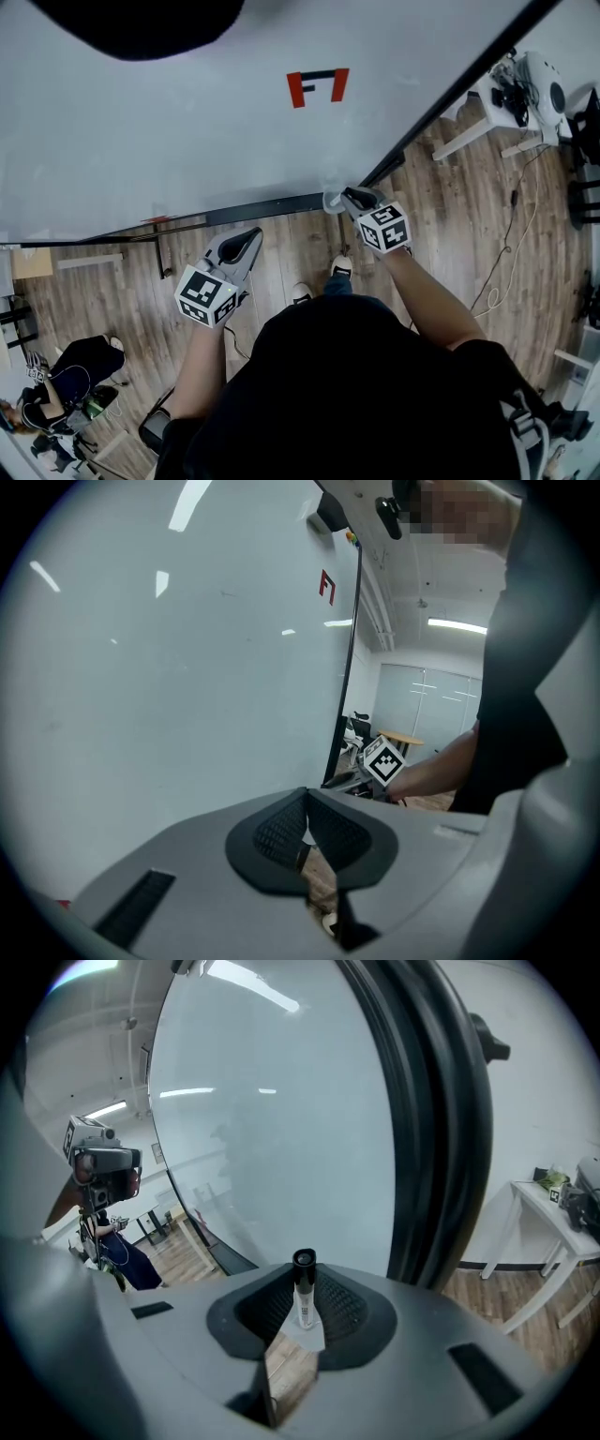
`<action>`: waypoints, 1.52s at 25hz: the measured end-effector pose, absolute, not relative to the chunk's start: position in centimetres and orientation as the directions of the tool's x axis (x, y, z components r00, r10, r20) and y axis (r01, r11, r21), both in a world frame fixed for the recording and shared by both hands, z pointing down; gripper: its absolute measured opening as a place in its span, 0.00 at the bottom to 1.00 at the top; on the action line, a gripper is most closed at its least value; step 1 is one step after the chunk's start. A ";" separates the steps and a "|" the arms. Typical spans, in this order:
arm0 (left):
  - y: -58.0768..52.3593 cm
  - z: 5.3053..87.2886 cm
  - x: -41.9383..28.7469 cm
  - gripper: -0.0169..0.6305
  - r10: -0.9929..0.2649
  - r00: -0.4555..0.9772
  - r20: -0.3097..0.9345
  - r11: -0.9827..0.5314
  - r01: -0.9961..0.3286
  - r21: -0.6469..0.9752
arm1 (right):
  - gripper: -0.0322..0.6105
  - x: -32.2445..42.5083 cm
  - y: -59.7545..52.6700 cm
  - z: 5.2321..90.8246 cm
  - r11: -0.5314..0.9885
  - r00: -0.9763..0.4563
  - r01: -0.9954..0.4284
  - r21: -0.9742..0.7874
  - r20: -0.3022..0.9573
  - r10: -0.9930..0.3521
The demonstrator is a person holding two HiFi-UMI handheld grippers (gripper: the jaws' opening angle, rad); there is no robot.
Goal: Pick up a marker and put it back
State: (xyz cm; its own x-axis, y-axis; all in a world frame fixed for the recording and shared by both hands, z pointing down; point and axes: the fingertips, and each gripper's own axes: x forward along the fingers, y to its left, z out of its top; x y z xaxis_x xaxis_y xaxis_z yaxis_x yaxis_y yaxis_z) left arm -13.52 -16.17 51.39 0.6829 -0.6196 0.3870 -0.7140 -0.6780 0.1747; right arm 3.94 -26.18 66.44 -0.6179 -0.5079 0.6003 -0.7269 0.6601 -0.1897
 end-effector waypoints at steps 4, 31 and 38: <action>-16.0 51.6 -13.7 0.05 -0.621 0.680 0.391 -0.673 -0.718 0.180 | 0.15 3.9 -26.2 66.9 0.665 -0.616 -0.723 -0.186 0.609 -0.500; -14.8 49.8 -11.6 0.05 -0.605 0.718 0.343 -0.715 -0.680 0.164 | 0.18 8.3 -25.6 61.7 0.610 -0.562 -0.784 -0.120 0.556 -0.612; -14.3 48.7 -11.0 0.05 -0.597 0.736 0.319 -0.737 -0.660 0.144 | 0.18 9.0 -24.1 59.2 0.604 -0.559 -0.791 -0.103 0.525 -0.642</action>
